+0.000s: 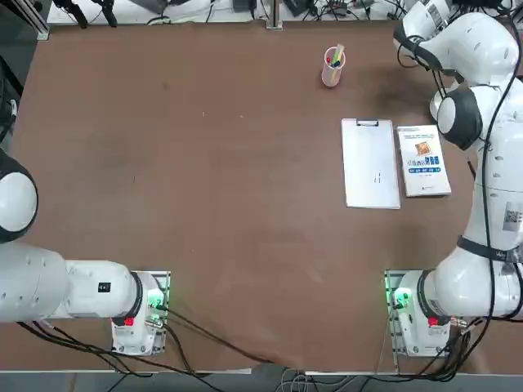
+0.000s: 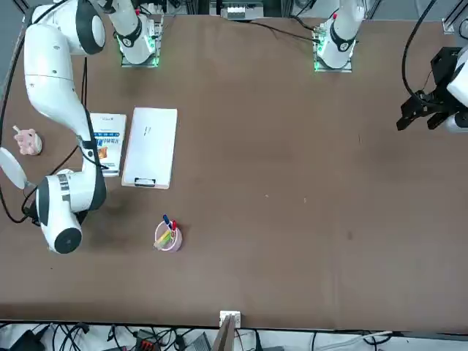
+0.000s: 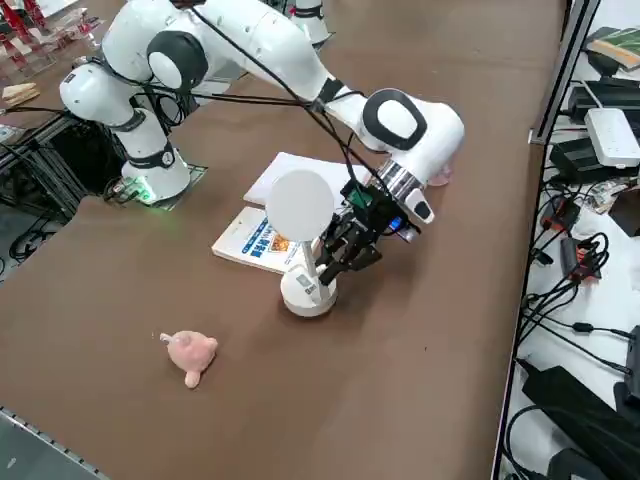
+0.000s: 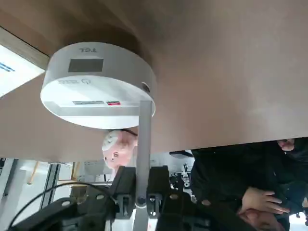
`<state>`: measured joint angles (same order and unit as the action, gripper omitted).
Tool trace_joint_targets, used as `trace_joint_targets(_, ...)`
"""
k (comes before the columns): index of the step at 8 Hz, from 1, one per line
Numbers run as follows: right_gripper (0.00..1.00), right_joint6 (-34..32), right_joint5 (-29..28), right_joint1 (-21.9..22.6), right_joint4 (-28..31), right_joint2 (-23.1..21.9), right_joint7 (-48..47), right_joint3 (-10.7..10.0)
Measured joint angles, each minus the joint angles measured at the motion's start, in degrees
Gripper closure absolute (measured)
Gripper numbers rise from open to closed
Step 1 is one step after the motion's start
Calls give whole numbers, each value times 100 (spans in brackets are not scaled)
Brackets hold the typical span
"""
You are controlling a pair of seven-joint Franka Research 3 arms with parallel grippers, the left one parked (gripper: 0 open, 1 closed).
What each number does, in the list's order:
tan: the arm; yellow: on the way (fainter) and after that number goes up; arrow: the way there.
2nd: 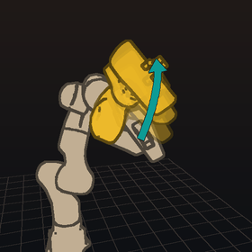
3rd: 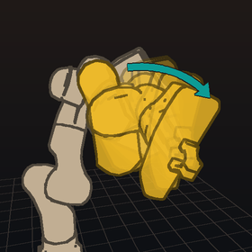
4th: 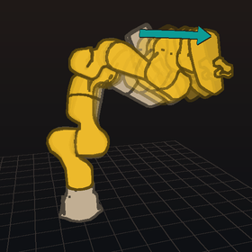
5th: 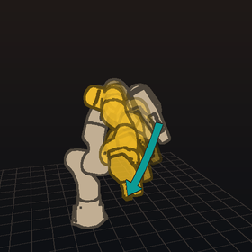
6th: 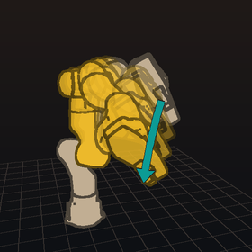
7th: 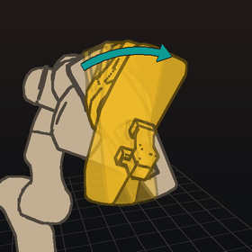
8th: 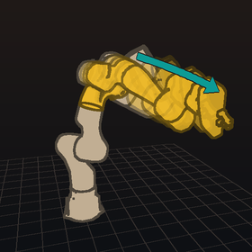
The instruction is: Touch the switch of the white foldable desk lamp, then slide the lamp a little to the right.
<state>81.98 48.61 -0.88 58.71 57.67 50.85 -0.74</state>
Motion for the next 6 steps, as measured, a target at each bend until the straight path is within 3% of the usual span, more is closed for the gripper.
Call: trace_joint_targets(6,85,-2,-390,-357,-175,12,0,1)
